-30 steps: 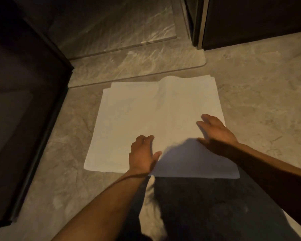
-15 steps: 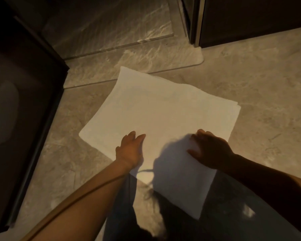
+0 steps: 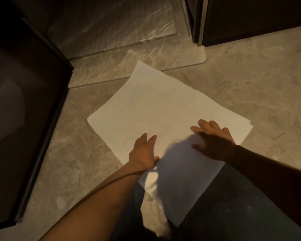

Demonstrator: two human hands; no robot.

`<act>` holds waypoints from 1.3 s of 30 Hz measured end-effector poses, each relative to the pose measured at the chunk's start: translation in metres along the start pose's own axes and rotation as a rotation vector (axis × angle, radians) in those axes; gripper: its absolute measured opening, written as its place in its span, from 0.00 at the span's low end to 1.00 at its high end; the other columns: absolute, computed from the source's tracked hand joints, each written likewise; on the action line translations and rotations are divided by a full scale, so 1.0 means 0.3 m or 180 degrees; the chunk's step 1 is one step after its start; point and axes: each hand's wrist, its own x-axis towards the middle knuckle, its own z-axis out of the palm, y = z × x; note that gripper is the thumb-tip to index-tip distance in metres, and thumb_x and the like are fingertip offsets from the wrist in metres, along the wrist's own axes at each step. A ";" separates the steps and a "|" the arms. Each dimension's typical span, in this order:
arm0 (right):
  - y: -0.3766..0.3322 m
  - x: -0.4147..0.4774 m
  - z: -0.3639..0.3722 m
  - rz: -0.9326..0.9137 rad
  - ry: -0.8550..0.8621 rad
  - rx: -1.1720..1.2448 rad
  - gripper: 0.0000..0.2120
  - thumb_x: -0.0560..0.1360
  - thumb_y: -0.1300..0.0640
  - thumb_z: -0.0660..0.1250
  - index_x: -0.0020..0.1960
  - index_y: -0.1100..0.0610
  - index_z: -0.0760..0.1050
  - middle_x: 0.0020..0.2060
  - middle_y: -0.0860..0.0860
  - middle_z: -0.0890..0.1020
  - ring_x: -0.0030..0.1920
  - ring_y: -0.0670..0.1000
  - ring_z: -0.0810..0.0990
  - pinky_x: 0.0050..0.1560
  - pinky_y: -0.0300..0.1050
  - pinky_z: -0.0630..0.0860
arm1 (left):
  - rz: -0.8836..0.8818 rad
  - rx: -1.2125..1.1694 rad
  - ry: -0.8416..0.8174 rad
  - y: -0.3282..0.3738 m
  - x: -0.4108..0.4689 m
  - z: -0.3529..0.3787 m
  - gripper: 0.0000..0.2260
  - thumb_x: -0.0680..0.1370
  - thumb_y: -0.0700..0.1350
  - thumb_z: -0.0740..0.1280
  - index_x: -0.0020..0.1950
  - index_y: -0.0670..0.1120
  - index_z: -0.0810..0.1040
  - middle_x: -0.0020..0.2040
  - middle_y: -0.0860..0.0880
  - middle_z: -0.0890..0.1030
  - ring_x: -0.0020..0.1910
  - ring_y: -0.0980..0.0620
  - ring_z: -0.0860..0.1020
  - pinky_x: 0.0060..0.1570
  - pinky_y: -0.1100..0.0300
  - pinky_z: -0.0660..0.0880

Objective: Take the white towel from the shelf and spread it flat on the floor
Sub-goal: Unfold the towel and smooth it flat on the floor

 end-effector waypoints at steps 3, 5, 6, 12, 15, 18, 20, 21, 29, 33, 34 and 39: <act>-0.043 -0.022 -0.028 0.0004 0.0065 0.0021 0.25 0.73 0.37 0.59 0.64 0.50 0.65 0.60 0.51 0.71 0.55 0.56 0.74 0.52 0.51 0.71 | 0.0090 0.0107 -0.0058 -0.023 0.002 -0.007 0.36 0.74 0.49 0.67 0.77 0.53 0.50 0.78 0.46 0.46 0.77 0.45 0.46 0.72 0.46 0.58; -0.066 0.003 -0.060 0.0057 0.0042 0.0158 0.23 0.74 0.38 0.59 0.62 0.51 0.64 0.54 0.52 0.77 0.51 0.57 0.77 0.50 0.49 0.72 | 0.0165 0.0141 -0.0092 -0.039 0.002 -0.018 0.35 0.73 0.45 0.67 0.76 0.53 0.53 0.78 0.46 0.46 0.77 0.46 0.46 0.72 0.46 0.58; -0.071 0.025 -0.076 0.0078 0.0081 0.0177 0.22 0.75 0.40 0.59 0.62 0.52 0.63 0.52 0.53 0.78 0.51 0.58 0.77 0.48 0.48 0.71 | 0.0198 0.0136 -0.0091 -0.045 -0.001 -0.023 0.35 0.73 0.44 0.67 0.76 0.53 0.54 0.78 0.46 0.47 0.77 0.46 0.46 0.71 0.47 0.59; -0.058 0.110 -0.073 -0.0229 -0.0180 0.0058 0.30 0.74 0.45 0.65 0.72 0.49 0.57 0.75 0.52 0.54 0.73 0.60 0.55 0.68 0.58 0.60 | 0.0065 -0.0089 0.0273 -0.044 -0.016 -0.026 0.30 0.73 0.39 0.63 0.73 0.52 0.60 0.76 0.45 0.53 0.76 0.46 0.51 0.70 0.48 0.60; -0.040 0.088 -0.023 -0.0084 -0.0661 0.0183 0.37 0.75 0.39 0.61 0.75 0.43 0.43 0.76 0.48 0.40 0.75 0.58 0.40 0.72 0.59 0.42 | -0.0100 -0.0213 0.0286 -0.043 -0.004 -0.015 0.28 0.76 0.44 0.62 0.75 0.50 0.57 0.77 0.44 0.53 0.76 0.45 0.50 0.72 0.48 0.58; -0.058 0.032 0.009 0.0101 -0.0807 0.0203 0.37 0.76 0.39 0.57 0.75 0.43 0.37 0.75 0.48 0.33 0.74 0.64 0.36 0.71 0.64 0.43 | -0.0274 -0.0291 0.0118 -0.045 0.008 0.000 0.30 0.78 0.53 0.61 0.77 0.52 0.52 0.78 0.45 0.48 0.77 0.43 0.47 0.74 0.48 0.53; -0.097 0.002 0.017 0.0218 -0.0925 0.0092 0.36 0.77 0.39 0.53 0.75 0.46 0.34 0.74 0.51 0.31 0.73 0.67 0.36 0.71 0.66 0.46 | -0.0223 -0.0160 -0.0048 -0.054 0.012 0.006 0.32 0.78 0.55 0.62 0.77 0.53 0.49 0.78 0.45 0.45 0.77 0.42 0.43 0.75 0.48 0.50; -0.117 -0.012 0.019 0.0255 -0.0953 0.0002 0.36 0.78 0.39 0.52 0.75 0.48 0.33 0.74 0.53 0.31 0.72 0.69 0.37 0.71 0.66 0.49 | -0.0170 -0.0032 -0.0124 -0.061 0.014 0.007 0.33 0.78 0.56 0.62 0.77 0.54 0.47 0.78 0.46 0.43 0.77 0.42 0.42 0.75 0.46 0.50; -0.134 -0.026 0.017 0.0190 -0.0426 0.0114 0.34 0.77 0.39 0.52 0.76 0.47 0.40 0.76 0.51 0.38 0.75 0.60 0.39 0.71 0.64 0.48 | -0.0348 -0.0512 0.0216 -0.047 0.011 -0.007 0.27 0.80 0.43 0.56 0.76 0.59 0.50 0.78 0.51 0.41 0.77 0.47 0.39 0.72 0.39 0.50; -0.129 0.018 0.031 -0.0179 -0.0090 0.0362 0.32 0.78 0.41 0.53 0.76 0.47 0.41 0.76 0.50 0.38 0.75 0.55 0.35 0.71 0.60 0.37 | -0.0378 -0.0481 0.0485 -0.033 0.026 0.015 0.24 0.81 0.52 0.52 0.77 0.56 0.49 0.78 0.48 0.41 0.77 0.46 0.41 0.72 0.39 0.53; -0.128 0.032 0.034 -0.0221 -0.0063 0.0388 0.32 0.78 0.41 0.52 0.76 0.46 0.41 0.76 0.50 0.37 0.75 0.55 0.34 0.71 0.59 0.36 | -0.0406 -0.0365 0.0424 -0.037 0.032 0.018 0.24 0.81 0.55 0.51 0.76 0.57 0.48 0.78 0.49 0.41 0.77 0.45 0.41 0.71 0.38 0.53; -0.096 0.098 0.051 -0.0037 -0.0118 0.0376 0.30 0.77 0.37 0.48 0.75 0.43 0.41 0.76 0.47 0.36 0.74 0.55 0.33 0.69 0.61 0.31 | -0.0425 -0.0307 0.0204 -0.058 0.077 0.024 0.27 0.78 0.63 0.50 0.75 0.62 0.44 0.78 0.52 0.39 0.77 0.46 0.39 0.70 0.34 0.49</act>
